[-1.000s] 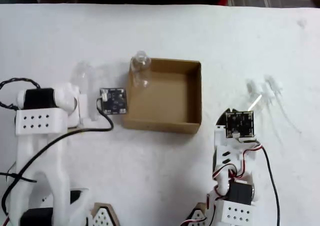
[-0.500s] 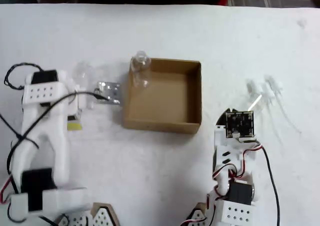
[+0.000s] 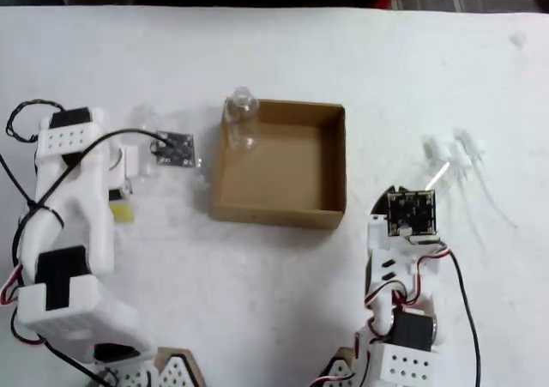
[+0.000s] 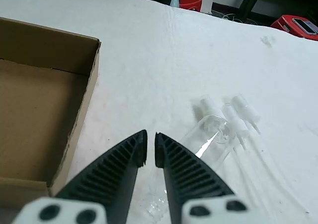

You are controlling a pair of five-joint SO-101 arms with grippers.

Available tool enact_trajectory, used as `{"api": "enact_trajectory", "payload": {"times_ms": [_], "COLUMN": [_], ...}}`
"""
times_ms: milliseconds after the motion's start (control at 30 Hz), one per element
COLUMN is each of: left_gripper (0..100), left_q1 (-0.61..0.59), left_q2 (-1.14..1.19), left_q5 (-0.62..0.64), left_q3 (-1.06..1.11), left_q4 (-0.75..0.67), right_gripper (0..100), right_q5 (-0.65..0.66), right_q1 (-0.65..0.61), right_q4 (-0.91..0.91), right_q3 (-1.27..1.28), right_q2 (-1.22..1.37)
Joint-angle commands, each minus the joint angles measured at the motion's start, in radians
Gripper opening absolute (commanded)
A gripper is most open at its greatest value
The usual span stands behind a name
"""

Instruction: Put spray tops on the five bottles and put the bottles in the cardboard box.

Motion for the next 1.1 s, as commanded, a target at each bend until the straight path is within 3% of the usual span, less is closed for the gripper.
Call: {"api": "enact_trajectory", "payload": {"times_ms": [0,1067], "left_gripper": [18,18], "left_q1": [0.019,0.021], "left_q2": [-0.004,0.021], "left_q5": [-0.008,-0.008], "left_q3": [-0.051,0.040], "left_q4": [0.009,-0.103], "right_gripper": [2.1,2.1], "right_q5": [0.009,0.009], "right_q1": [-0.007,-0.007], "right_q4": [-0.018,-0.018], "right_q3": [0.008,0.008], "right_q2": [-0.001,-0.001]}}
